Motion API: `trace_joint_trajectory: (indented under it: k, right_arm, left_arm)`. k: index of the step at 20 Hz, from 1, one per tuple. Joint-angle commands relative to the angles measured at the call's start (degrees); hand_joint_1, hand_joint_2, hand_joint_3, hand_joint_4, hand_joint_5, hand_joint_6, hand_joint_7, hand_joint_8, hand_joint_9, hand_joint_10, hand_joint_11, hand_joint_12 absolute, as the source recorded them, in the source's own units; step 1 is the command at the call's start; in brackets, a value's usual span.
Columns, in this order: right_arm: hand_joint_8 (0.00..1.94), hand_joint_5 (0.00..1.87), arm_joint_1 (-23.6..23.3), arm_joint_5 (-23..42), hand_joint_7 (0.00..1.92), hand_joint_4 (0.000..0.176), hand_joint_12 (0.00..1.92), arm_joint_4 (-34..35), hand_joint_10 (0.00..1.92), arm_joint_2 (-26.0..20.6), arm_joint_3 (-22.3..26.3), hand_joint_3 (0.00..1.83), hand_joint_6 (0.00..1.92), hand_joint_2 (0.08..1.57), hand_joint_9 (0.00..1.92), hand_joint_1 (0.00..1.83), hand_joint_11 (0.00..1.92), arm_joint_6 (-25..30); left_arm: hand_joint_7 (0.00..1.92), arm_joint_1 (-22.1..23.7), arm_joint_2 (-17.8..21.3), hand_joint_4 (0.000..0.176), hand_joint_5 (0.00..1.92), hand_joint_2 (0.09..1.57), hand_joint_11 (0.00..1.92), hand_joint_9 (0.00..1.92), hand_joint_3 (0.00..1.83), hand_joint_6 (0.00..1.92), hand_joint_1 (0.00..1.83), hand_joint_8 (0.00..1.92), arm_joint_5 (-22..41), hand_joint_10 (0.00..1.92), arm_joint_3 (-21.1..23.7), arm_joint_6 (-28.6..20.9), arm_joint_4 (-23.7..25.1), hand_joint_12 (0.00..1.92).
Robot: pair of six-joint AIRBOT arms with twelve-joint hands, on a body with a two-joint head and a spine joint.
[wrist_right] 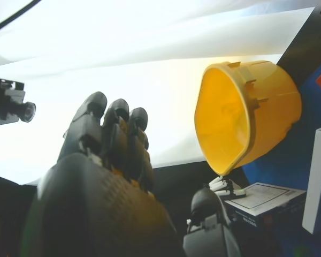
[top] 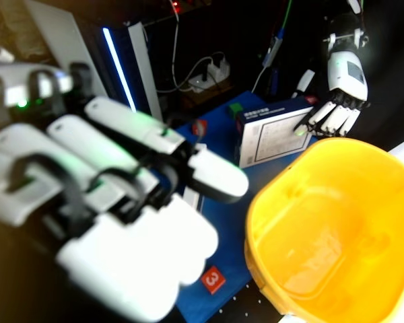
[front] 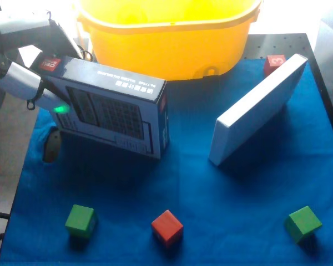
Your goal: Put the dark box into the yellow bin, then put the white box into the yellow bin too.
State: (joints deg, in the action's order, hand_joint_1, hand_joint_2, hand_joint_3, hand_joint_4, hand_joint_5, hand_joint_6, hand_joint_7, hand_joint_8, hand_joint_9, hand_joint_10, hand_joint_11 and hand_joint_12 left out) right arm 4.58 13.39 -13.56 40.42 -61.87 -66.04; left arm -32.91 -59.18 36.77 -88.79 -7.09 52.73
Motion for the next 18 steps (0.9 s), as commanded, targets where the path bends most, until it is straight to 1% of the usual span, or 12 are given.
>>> trace_joint_trajectory:
  k: [1, 3, 5, 6, 9, 10, 11, 12, 13, 16, 17, 18]
  right_arm:
    - [0.0, 0.18, -0.42, 6.83, 0.39, 0.032, 0.34, 0.44, 0.0, -0.12, 0.05, 0.0, 0.0, 1.14, 0.29, 0.05, 0.0, -0.15]
    - [0.0, 0.18, -0.42, 6.83, 0.36, 0.037, 0.27, 0.44, 0.0, -0.14, 0.02, 0.0, 0.0, 1.14, 0.27, 0.07, 0.0, -0.15]
    - [0.0, 0.18, -0.42, 6.83, 0.35, 0.026, 0.28, 0.44, 0.0, -0.13, -0.09, 0.0, 0.0, 1.13, 0.27, 0.08, 0.0, -0.15]
    - [0.0, 0.19, -0.42, 6.83, 0.37, 0.035, 0.34, 0.44, 0.0, -0.13, -0.11, 0.0, 0.0, 1.12, 0.28, 0.06, 0.0, -0.15]
    - [0.0, 0.2, -0.41, 6.83, 0.36, 0.04, 0.39, 0.45, 0.0, -0.08, -0.24, 0.0, 0.0, 1.12, 0.3, 0.05, 0.0, -0.15]
    - [0.0, 0.2, -0.41, 6.82, 0.36, 0.046, 0.39, 0.56, 0.0, -0.05, -0.33, 0.0, 0.0, 1.11, 0.31, 0.07, 0.0, -0.15]
    - [0.01, 0.2, -0.38, 6.82, 0.4, 0.068, 0.38, 0.68, 0.01, -0.01, -0.43, 0.0, 0.0, 1.1, 0.31, 0.05, 0.02, -0.15]
    - [0.01, 0.2, -0.36, 6.82, 0.4, 0.068, 0.38, 0.71, 0.01, 0.01, -0.45, 0.0, 0.0, 1.1, 0.31, 0.05, 0.02, -0.15]
    - [0.0, 0.2, -0.36, 6.82, 0.33, 0.054, 0.38, 0.73, 0.0, 0.03, -0.47, 0.0, 0.0, 1.12, 0.3, 0.05, 0.0, -0.15]
    - [0.01, 0.19, -0.36, 6.83, 0.38, 0.057, 0.35, 0.76, 0.0, 0.06, -0.43, 0.0, 0.0, 1.12, 0.3, 0.03, 0.0, -0.15]
    - [0.01, 0.19, -0.36, 6.83, 0.39, 0.051, 0.31, 0.76, 0.0, 0.09, -0.44, 0.0, 0.0, 1.12, 0.29, 0.05, 0.0, -0.15]
    - [0.0, 0.2, -0.36, 6.83, 0.41, 0.057, 0.36, 0.76, 0.0, 0.11, -0.44, 0.0, 0.0, 1.12, 0.3, 0.04, 0.0, -0.15]
  left_arm:
    - [0.97, 0.4, 0.0, 0.0, 1.39, 1.07, 0.75, 0.96, 0.0, 0.01, 1.28, 1.21, 4.97, 0.89, -0.19, -0.17, -4.19, 1.4]
    - [0.97, 0.3, 0.76, 0.0, 1.43, 1.05, 0.74, 0.93, 0.0, 0.02, 1.27, 1.11, 6.6, 0.82, 0.7, -0.17, -5.26, 1.32]
    - [1.1, 0.67, 1.74, 0.0, 1.42, 1.02, 0.75, 1.0, 0.01, 0.06, 1.27, 0.88, 8.01, 0.68, 2.0, -0.17, -5.37, 1.15]
    - [1.15, 1.04, 2.26, 0.0, 1.4, 1.02, 0.85, 1.14, 0.0, 0.07, 1.28, 0.84, 8.76, 0.43, 2.64, -0.17, -5.44, 0.99]
    - [1.03, 1.85, 4.31, 0.0, 1.41, 1.04, 0.75, 1.1, 0.0, 0.01, 1.28, 1.09, 11.14, 0.39, 4.81, -0.06, -6.04, 1.1]
    - [1.02, 2.69, 4.99, 0.0, 1.42, 1.04, 0.7, 1.06, 0.0, 0.01, 1.28, 1.08, 11.52, 0.41, 5.37, 0.16, -6.06, 1.19]
    - [1.02, 3.62, 5.64, 0.0, 1.41, 1.05, 0.72, 1.0, 0.0, 0.0, 1.28, 1.13, 11.9, 0.76, 5.84, 0.3, -6.05, 1.39]
    - [1.02, 4.27, 6.09, 0.0, 1.41, 1.05, 0.72, 1.0, 0.0, 0.0, 1.28, 1.13, 12.23, 0.76, 6.16, 0.37, -6.06, 1.39]
    - [1.04, 5.52, 6.84, 0.0, 1.39, 1.05, 0.78, 0.98, 0.0, 0.0, 1.28, 1.11, 12.58, 0.95, 6.87, 1.02, -6.06, 1.39]
    - [1.04, 8.26, 8.4, 0.0, 1.39, 1.05, 0.78, 0.96, 0.0, 0.0, 1.28, 1.12, 13.49, 1.08, 8.44, 2.3, -6.05, 1.48]
    - [1.09, 9.36, 8.91, 0.0, 1.35, 0.99, 0.76, 0.94, 0.0, 0.3, 1.16, 0.73, 13.86, 1.18, 8.93, 2.64, -6.05, 1.62]
    - [1.13, 10.3, 9.4, 0.0, 1.27, 1.01, 0.76, 0.94, 0.0, 0.48, 1.15, 0.66, 14.17, 1.21, 9.45, 3.19, -6.05, 1.63]
